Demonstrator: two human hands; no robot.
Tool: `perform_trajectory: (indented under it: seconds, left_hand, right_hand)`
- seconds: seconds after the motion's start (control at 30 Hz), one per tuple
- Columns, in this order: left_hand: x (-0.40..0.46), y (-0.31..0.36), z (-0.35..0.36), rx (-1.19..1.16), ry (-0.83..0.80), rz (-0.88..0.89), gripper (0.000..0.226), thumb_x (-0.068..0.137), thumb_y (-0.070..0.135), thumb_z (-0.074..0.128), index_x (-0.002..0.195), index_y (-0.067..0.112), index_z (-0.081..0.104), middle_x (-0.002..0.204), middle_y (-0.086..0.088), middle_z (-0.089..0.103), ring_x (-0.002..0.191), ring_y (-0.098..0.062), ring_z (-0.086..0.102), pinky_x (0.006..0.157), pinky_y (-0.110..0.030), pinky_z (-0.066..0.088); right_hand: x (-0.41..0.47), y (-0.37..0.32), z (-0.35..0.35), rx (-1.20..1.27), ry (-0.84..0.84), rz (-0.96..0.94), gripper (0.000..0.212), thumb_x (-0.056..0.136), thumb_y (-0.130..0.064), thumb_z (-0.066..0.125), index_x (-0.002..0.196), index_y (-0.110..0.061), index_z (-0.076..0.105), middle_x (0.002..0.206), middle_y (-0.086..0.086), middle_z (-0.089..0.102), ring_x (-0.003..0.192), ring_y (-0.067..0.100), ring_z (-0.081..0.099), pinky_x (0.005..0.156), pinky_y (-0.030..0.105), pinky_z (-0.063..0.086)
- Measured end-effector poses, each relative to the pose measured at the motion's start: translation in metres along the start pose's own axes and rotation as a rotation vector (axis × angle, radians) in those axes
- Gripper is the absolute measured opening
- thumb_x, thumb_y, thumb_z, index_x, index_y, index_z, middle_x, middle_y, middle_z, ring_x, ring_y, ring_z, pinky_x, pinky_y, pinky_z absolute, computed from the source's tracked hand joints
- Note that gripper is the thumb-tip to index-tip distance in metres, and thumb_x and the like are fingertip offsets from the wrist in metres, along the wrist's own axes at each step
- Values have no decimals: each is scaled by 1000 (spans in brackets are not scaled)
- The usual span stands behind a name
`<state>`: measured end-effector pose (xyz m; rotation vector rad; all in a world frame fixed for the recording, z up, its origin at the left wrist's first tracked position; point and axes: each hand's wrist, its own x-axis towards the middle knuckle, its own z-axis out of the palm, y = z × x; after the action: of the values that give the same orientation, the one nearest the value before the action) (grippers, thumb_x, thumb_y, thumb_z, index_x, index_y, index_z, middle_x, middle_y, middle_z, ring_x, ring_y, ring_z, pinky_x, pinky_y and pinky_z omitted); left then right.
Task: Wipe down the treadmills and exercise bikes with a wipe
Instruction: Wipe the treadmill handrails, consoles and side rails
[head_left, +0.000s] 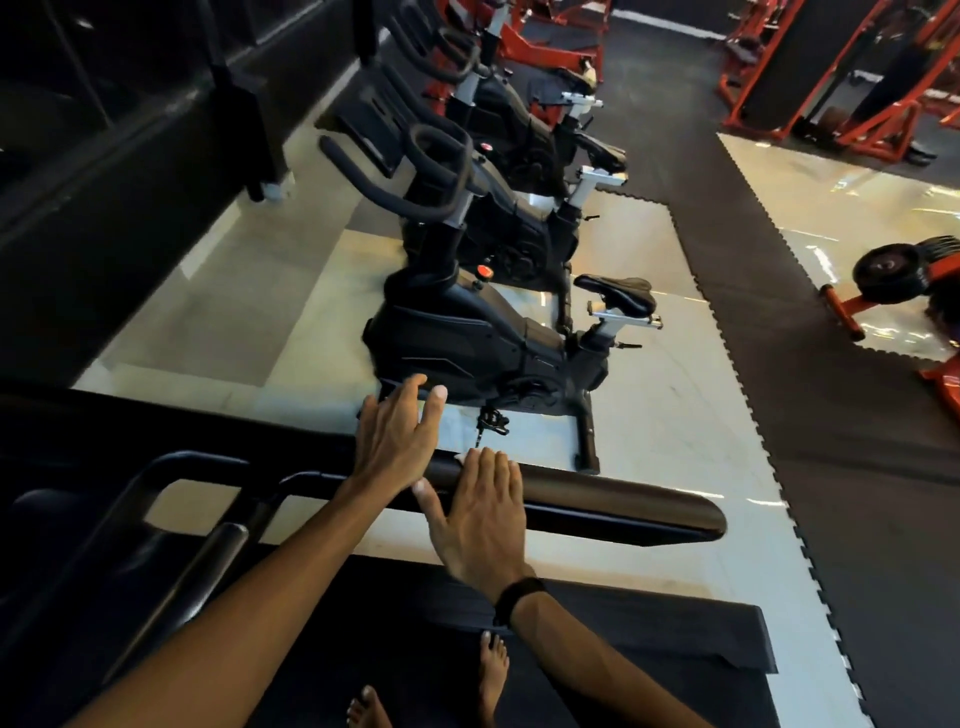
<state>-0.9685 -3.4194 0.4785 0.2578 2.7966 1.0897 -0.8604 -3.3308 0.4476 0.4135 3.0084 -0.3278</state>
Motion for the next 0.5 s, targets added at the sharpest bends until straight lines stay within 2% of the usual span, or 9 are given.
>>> perform_trajectory:
  seconds: [0.07, 0.1, 0.17, 0.23, 0.3, 0.37, 0.43, 0.5]
  left_hand:
    - [-4, -18, -15, 16, 50, -34, 54, 103, 50, 27, 139, 15, 48, 134, -9, 63, 129, -26, 52, 121, -44, 14]
    - [-9, -27, -25, 20, 71, -59, 51, 105, 47, 28, 138, 15, 49, 132, -8, 64, 129, -25, 52, 121, -43, 12]
    - [-16, -39, -38, 22, 120, -91, 45, 105, 43, 30, 136, 16, 50, 129, -9, 65, 129, -24, 52, 122, -42, 11]
    - [-24, -53, -51, 28, 178, -136, 44, 105, 42, 32, 134, 15, 52, 127, -12, 66, 127, -26, 53, 121, -42, 13]
    - [-28, -65, -61, 37, 246, -176, 46, 105, 42, 33, 135, 13, 52, 125, -15, 67, 126, -27, 55, 121, -43, 12]
    - [-32, -70, -68, 37, 303, -209, 50, 105, 45, 31, 134, 12, 53, 124, -16, 67, 124, -28, 56, 123, -41, 8]
    - [-35, -72, -72, 50, 329, -220, 54, 104, 49, 29, 134, 12, 55, 125, -16, 67, 124, -29, 56, 124, -40, 3]
    - [-35, -72, -74, 73, 329, -197, 61, 101, 53, 24, 132, 11, 56, 126, -12, 67, 123, -27, 58, 124, -41, 0]
  right_hand:
    - [4, -35, 8, -39, 19, -95, 93, 100, -66, 10, 128, 6, 62, 131, 24, 62, 126, 38, 57, 109, 51, 43]
    - [5, -53, 10, -43, 39, -147, 86, 99, -61, 17, 126, 6, 64, 128, 24, 64, 123, 38, 60, 106, 52, 46]
    - [10, -78, 14, -22, 56, -235, 77, 91, -54, 29, 129, 6, 61, 128, 25, 63, 122, 40, 60, 107, 52, 46]
    - [18, -98, 17, -9, 32, -349, 76, 85, -48, 31, 137, 4, 52, 131, 24, 59, 123, 42, 55, 111, 52, 41]
    - [33, -113, 15, -42, -61, -456, 74, 88, -47, 33, 146, -1, 39, 137, 20, 50, 126, 40, 47, 115, 50, 31]
    - [56, -123, 12, -83, -184, -520, 69, 92, -45, 45, 148, -6, 33, 140, 16, 46, 128, 36, 43, 114, 46, 29]
    - [80, -131, 8, -56, -299, -507, 57, 95, -39, 51, 143, -10, 41, 136, 14, 52, 126, 34, 49, 106, 43, 37]
    - [95, -136, 1, -7, -419, -441, 44, 101, -37, 44, 138, -13, 48, 134, 12, 56, 124, 33, 53, 98, 42, 42]
